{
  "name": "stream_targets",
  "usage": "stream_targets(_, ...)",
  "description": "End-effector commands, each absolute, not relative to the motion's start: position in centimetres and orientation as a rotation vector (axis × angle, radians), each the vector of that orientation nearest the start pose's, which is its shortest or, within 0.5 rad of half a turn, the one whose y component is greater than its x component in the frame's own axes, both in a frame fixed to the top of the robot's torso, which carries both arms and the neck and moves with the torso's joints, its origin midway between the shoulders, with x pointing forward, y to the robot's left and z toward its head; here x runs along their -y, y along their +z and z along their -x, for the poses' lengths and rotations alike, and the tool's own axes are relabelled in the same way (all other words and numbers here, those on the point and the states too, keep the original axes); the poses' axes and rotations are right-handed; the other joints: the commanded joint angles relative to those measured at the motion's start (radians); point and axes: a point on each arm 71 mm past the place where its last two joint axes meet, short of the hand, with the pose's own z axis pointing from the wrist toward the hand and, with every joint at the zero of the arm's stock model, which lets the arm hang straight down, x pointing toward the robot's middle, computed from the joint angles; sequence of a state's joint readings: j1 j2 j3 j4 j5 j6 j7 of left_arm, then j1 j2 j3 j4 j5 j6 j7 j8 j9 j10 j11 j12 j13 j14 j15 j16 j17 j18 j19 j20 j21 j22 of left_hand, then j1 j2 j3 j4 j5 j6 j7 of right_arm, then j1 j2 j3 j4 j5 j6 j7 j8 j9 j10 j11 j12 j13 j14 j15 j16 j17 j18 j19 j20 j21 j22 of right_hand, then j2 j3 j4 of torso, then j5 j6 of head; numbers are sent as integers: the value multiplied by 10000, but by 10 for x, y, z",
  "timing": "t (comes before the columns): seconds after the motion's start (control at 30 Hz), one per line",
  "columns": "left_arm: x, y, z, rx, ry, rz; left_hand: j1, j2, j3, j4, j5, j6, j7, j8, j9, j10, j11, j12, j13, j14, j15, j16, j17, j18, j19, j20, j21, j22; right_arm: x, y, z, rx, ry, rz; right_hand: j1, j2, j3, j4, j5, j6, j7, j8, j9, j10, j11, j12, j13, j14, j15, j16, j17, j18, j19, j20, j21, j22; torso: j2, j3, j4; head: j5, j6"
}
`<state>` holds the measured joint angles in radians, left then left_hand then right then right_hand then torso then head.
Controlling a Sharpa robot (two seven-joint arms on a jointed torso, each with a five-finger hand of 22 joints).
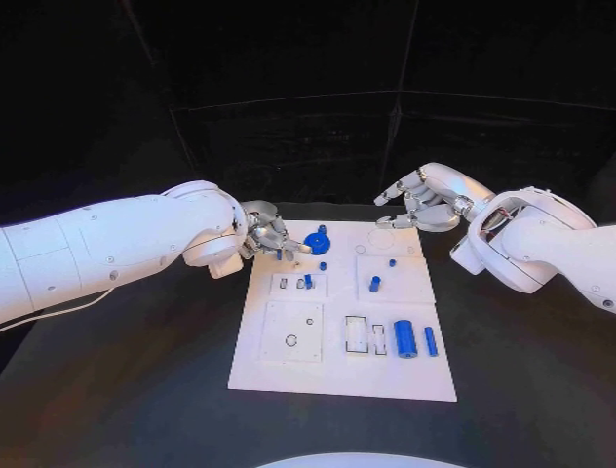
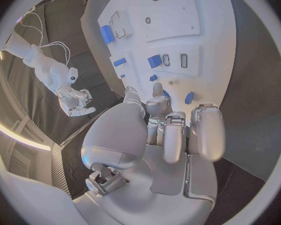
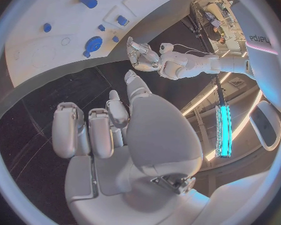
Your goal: Assemble the parts on the task board
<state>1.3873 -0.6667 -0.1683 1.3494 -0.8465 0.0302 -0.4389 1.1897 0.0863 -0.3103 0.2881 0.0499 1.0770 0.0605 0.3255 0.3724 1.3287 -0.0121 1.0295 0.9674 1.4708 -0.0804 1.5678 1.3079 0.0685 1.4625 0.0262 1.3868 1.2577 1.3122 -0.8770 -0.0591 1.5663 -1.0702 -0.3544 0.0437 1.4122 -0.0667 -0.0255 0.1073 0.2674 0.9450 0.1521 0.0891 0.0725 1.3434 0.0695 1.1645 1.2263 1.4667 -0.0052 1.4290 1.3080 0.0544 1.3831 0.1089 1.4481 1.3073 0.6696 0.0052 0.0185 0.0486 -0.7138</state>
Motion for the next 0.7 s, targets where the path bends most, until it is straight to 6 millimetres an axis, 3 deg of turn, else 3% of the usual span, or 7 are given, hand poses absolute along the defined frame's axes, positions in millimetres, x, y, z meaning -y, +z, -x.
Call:
stream_targets(0.03,-176,-186,-527,-22643,-4523,2481,89,-15,41,-35,21,-118,16,81,54,-119,-3,0,-50,1000,39,30,2629,-109,148,34,53,10,203,-130,-493,-15997,9189,-1047,-5,26,-53,-5,61,68,7,40,-2,-8,-53,4,-13,488,-37,-44,66,66,-30,-50,-59,46,-2,-4,0,-10,-17)
stream_targets(0.43,-150,-203,-530,-23506,-4048,1500,173,-74,286,-19,27,-250,41,172,215,-227,22,-27,-61,1000,64,30,2629,-105,112,64,61,26,201,-131,-495,-16088,9059,-1101,-22,31,-89,5,167,65,4,36,-9,-25,-57,-39,-56,478,-42,-88,3,80,-70,-57,-94,-16,15,-5,4,-16,-51)
stream_targets(0.7,-144,-206,-533,-23787,-3815,1253,94,-37,370,13,21,-264,35,235,294,-210,20,39,9,1000,66,30,2629,-119,130,72,119,125,200,-132,-496,-16136,9037,-1110,-37,35,-100,14,183,64,5,35,-10,-47,-57,-79,-91,467,-42,-120,-48,90,-103,-58,-118,-62,17,-2,7,-4,-93)
